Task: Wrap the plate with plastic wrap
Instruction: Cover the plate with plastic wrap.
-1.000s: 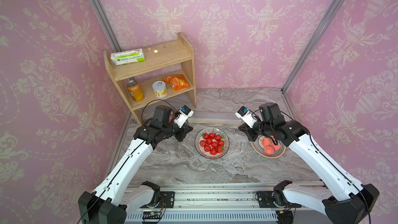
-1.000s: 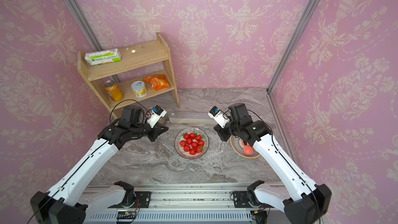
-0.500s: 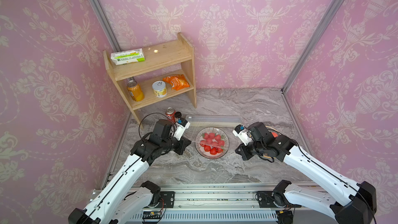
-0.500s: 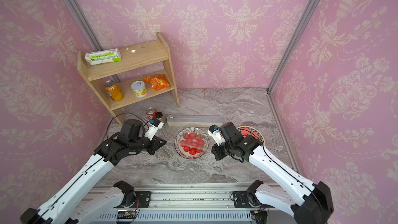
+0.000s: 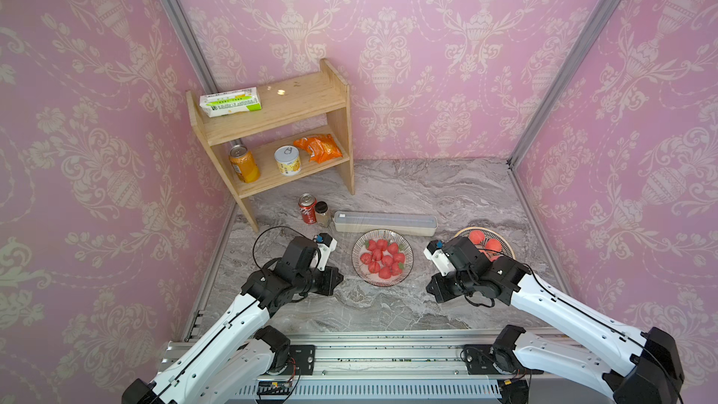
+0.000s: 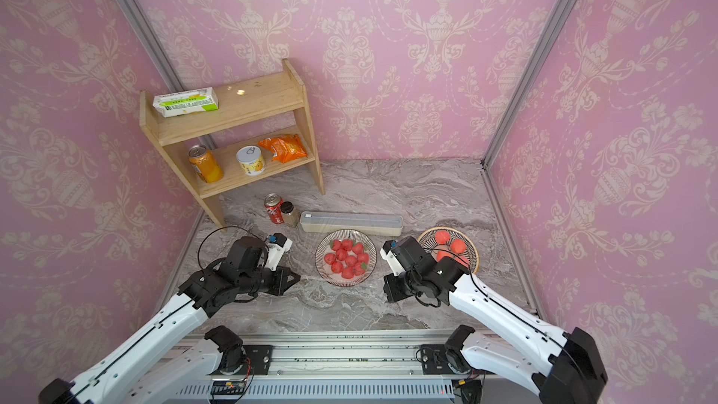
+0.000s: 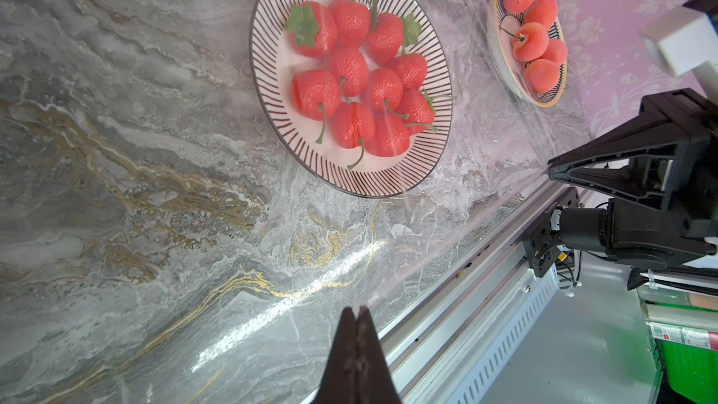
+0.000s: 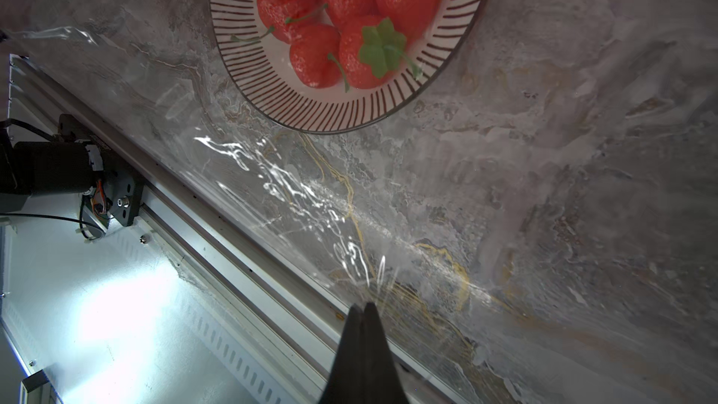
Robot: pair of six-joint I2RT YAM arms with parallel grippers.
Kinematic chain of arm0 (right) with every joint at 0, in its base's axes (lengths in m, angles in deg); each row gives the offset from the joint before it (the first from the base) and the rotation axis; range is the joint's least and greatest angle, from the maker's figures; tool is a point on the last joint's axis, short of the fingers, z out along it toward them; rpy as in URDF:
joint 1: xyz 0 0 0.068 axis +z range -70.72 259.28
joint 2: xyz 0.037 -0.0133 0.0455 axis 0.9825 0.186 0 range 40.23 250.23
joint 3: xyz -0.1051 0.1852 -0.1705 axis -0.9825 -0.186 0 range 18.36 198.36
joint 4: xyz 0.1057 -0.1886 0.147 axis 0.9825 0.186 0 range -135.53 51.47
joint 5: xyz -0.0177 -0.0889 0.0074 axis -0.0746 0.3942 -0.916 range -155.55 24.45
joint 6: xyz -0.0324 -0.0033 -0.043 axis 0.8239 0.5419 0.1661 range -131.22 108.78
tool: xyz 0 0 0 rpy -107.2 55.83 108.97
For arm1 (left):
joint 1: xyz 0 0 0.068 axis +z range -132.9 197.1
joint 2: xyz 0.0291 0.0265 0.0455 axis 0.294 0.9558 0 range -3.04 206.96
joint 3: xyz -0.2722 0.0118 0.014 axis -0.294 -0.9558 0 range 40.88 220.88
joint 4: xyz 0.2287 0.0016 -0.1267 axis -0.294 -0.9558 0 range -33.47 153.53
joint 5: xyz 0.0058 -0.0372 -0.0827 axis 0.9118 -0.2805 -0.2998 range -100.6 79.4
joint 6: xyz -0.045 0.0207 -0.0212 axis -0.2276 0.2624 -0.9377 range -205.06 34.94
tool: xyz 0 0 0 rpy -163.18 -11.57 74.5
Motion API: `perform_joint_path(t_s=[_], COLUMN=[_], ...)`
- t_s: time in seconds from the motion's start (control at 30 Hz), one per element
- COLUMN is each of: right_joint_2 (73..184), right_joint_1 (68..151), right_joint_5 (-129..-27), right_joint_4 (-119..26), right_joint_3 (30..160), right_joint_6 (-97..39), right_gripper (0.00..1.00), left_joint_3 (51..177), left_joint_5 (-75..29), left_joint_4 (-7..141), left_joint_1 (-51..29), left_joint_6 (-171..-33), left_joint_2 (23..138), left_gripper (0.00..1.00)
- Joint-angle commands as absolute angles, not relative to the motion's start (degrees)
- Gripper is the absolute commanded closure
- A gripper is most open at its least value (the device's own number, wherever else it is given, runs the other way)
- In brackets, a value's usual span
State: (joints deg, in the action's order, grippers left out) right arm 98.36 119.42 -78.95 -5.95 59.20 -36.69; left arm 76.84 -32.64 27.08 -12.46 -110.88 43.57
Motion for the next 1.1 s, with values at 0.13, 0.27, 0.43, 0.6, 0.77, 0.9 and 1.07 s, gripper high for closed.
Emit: perform_joint_path(t_s=[0.13, 0.27, 0.43, 0.6, 0.77, 0.9, 1.07], right_joint_2=[101.7, 103.0, 105.1, 108.5, 112.3, 114.6, 116.8], right_joint_1=[120.4, 120.7, 120.8, 120.8, 120.8, 120.8, 120.3], right_joint_5=[-76.4, -76.3, -75.9, -76.0, -74.0, -72.1, -69.1], right_joint_4=[-8.8, -10.5, -10.4, -12.6, -13.0, -14.3, -14.9], right_joint_3=[55.8, 54.1, 53.5, 53.8, 55.2, 56.3, 57.8], right_joint_6=[-41.2, -42.9, -42.8, -42.4, -41.0, -40.8, -40.4], right_gripper=[1.0, 1.0, 1.0, 1.0, 1.0, 1.0, 1.0], left_joint_3=[71.3, 67.0, 63.3, 63.5, 64.3, 65.3, 67.1], left_joint_5=[-31.9, -32.4, -32.9, -33.4, -32.2, -31.1, -29.1], left_joint_4=[32.5, 36.6, 41.1, 43.6, 44.5, 45.8, 47.3], left_joint_1=[-13.6, -13.6, -13.6, -13.6, -13.6, -13.6, -13.6], left_joint_6=[-115.9, -116.3, -118.7, -117.5, -115.1, -113.7, -112.4], left_joint_2=[46.9, 47.0, 47.6, 51.9, 56.1, 59.1, 63.5], left_gripper=[1.0, 1.0, 1.0, 1.0, 1.0, 1.0, 1.0])
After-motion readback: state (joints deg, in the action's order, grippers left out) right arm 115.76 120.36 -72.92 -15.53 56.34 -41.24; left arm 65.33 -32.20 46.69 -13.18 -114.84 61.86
